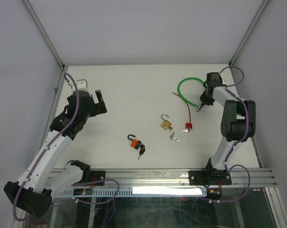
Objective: Unlock with the key
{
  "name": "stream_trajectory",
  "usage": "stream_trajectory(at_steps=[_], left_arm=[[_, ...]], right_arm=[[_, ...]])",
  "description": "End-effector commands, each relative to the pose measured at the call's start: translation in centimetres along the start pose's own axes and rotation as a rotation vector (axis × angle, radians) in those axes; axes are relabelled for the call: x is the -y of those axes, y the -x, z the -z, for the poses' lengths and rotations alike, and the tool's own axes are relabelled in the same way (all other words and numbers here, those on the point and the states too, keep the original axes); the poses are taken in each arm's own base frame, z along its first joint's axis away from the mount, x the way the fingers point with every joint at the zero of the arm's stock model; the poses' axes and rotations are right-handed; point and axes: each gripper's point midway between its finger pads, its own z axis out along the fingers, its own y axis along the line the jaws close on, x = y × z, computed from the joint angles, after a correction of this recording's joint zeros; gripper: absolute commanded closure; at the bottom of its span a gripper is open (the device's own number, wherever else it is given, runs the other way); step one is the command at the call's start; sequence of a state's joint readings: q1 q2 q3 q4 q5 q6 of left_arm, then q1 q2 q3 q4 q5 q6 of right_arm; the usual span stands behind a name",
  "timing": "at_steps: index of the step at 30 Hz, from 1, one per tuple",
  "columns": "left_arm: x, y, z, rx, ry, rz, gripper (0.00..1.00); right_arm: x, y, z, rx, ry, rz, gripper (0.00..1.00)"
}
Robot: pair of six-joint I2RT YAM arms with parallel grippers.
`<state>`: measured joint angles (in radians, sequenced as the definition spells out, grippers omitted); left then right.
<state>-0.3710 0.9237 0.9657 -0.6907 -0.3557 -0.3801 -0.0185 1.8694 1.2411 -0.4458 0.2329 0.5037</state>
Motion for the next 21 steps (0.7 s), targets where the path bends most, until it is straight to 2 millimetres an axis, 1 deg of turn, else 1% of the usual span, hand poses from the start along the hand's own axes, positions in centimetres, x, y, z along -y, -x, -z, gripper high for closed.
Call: stream_trajectory(at_steps=[1,5,9,13,16,21], left_arm=[[0.3,1.1,-0.1,0.040,-0.018,0.005,0.01],[0.2,1.0,-0.2,0.035,-0.016,0.008,0.01],[0.2,1.0,-0.3,0.032,-0.018,0.009,0.01],[0.1,1.0,-0.3,0.032,-0.016,0.010,0.01],[0.1,0.9,-0.4,0.029,-0.013,0.010,0.01],[-0.1,0.9,-0.5,0.028,-0.006,0.010,0.01]], right_arm=[[-3.6,6.8,5.7,0.193,0.193,-0.103,1.00],[-5.9,6.5,8.2,0.176,0.329,-0.083,1.00],[-8.5,4.8,10.4,0.155,0.430,-0.027,1.00],[-12.5,1.6,12.6,0.133,0.524,0.040,1.00],[-15.5,-1.4,13.7,0.108,0.570,0.081,1.00],[-20.0,-7.0,14.3,0.069,0.616,0.110,1.00]])
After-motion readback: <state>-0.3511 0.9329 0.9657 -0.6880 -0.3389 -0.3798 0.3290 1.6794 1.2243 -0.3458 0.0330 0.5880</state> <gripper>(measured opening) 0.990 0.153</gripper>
